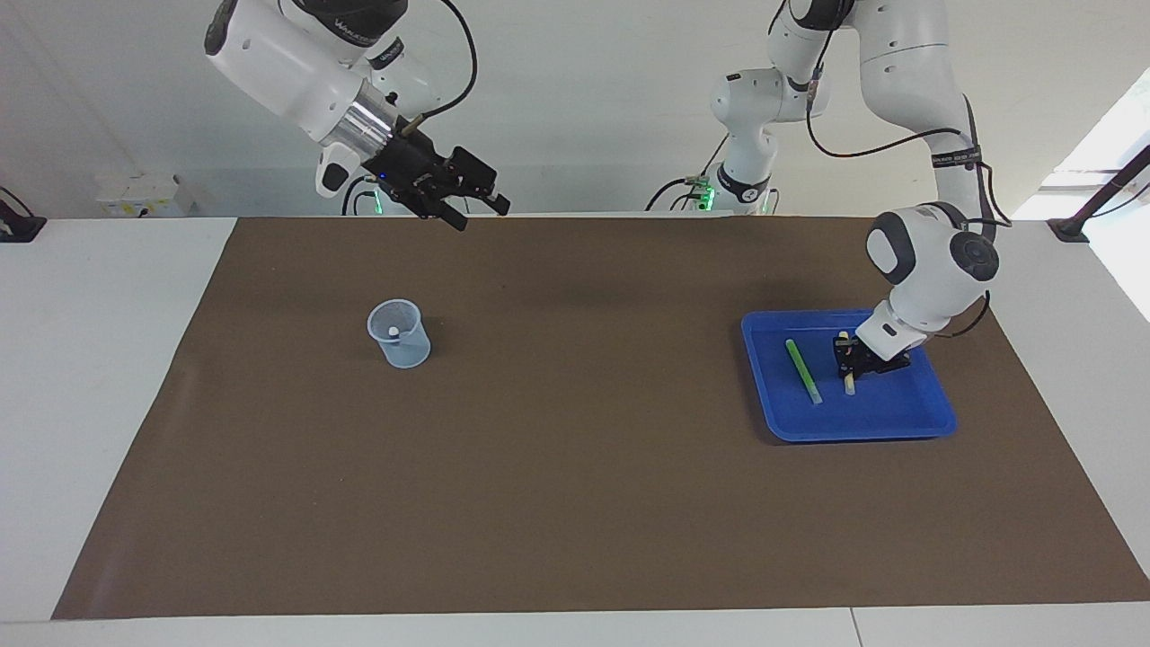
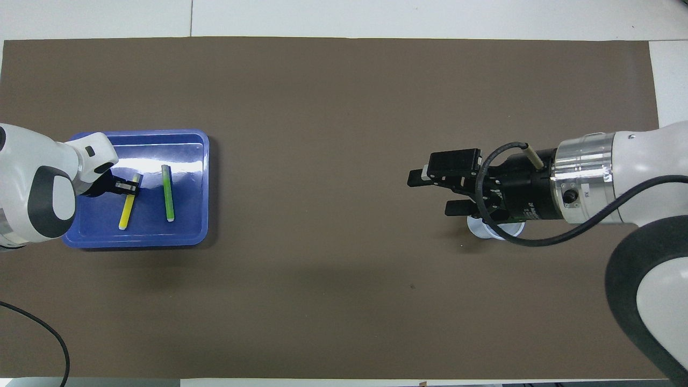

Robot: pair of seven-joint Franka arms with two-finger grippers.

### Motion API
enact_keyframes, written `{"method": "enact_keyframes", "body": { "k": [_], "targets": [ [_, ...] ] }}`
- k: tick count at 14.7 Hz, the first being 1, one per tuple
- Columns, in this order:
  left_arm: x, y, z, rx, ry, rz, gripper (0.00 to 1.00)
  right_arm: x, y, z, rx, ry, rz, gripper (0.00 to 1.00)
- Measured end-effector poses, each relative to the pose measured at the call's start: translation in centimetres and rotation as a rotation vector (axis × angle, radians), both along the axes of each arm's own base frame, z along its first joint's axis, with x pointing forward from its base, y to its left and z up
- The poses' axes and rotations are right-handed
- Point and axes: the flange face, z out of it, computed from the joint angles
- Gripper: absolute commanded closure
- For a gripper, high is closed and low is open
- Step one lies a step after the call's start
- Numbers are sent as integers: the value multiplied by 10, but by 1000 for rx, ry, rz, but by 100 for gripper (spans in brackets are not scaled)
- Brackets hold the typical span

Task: Transfer and insert pens with both arms
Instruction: 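Grasp the yellow pen with the left gripper while the right gripper returns, then lift the yellow pen with the left gripper toward the right gripper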

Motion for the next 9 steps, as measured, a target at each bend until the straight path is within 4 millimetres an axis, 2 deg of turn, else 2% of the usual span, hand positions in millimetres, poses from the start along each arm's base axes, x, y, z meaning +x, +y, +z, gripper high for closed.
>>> {"method": "enact_keyframes", "body": {
  "k": [2, 4, 7, 9],
  "targets": [
    [0, 0, 1, -1, 8, -1, 100, -1, 9, 2, 18, 1, -45, 0],
    [6, -1, 14, -7, 47, 8, 100, -4, 28, 5, 25, -4, -80, 0],
    [22, -11, 67, -8, 122, 161, 100, -11, 49, 3, 29, -1, -86, 0],
    [28, -33, 111, -12, 164, 298, 100, -14, 54, 2, 28, 4, -78, 0]
  ]
}}
